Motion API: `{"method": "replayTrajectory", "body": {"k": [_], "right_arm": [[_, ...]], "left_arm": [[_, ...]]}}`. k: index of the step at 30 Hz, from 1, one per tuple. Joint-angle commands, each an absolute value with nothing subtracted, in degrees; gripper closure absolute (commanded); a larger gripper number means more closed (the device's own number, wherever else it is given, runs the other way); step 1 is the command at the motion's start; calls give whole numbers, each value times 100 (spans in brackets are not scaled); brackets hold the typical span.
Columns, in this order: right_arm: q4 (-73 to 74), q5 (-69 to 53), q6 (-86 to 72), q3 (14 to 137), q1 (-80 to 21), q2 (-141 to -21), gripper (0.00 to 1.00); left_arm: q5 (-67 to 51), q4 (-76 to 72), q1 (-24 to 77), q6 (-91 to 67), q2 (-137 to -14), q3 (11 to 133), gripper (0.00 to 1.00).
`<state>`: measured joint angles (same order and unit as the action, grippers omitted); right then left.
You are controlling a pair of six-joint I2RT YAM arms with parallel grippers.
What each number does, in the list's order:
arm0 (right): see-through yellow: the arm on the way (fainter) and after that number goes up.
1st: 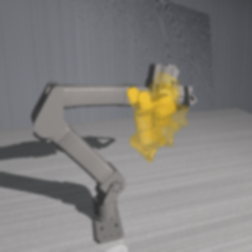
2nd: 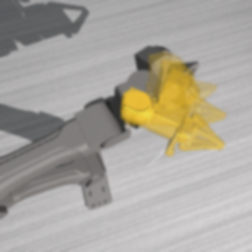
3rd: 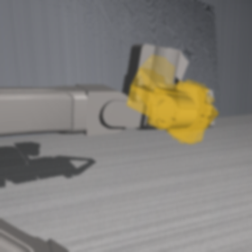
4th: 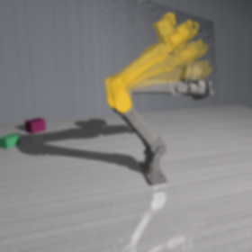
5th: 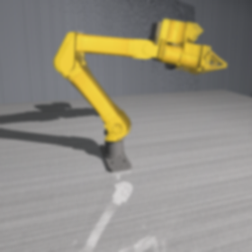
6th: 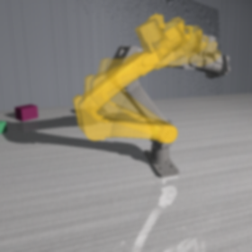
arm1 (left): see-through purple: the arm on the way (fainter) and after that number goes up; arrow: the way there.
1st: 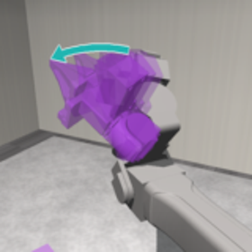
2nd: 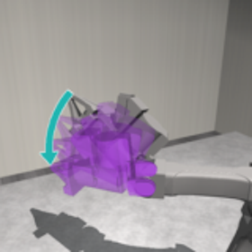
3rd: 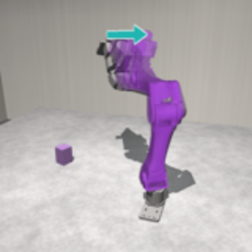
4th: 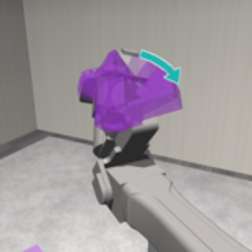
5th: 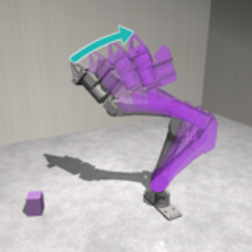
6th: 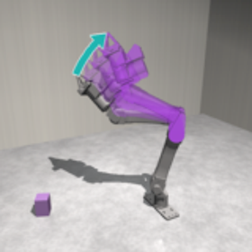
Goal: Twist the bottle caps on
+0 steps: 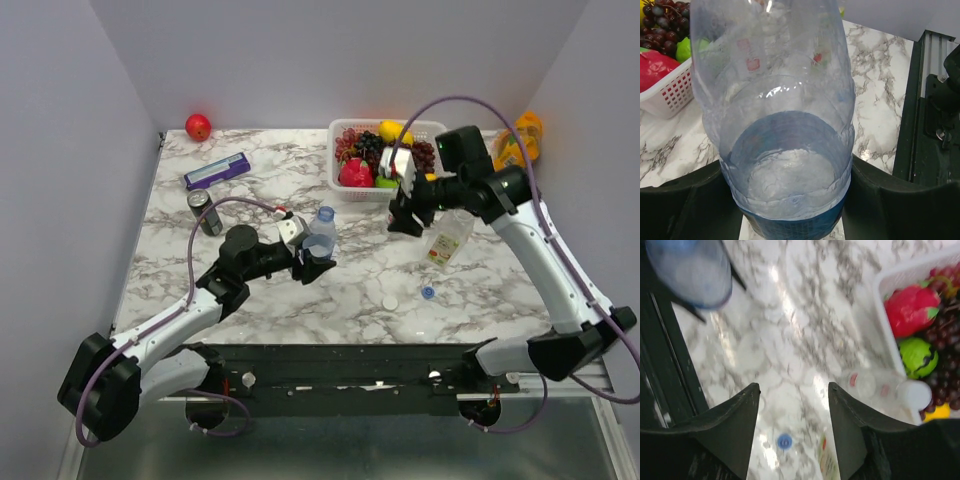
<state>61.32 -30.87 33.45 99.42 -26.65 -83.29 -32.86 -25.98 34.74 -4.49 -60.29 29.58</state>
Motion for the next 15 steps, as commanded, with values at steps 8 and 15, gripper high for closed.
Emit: {"method": "replayTrajectory", "body": {"k": [8, 15], "right_arm": [[6557, -2208, 8108, 6111, -2777, -6759, 35], [6285, -1547, 9166, 5116, -2777, -6978, 39]], "left_arm": [[-2839, -2004, 3498, -343, -5818, 3023, 100], [-2839, -1907, 3498, -255, -5713, 3067, 100]]}}
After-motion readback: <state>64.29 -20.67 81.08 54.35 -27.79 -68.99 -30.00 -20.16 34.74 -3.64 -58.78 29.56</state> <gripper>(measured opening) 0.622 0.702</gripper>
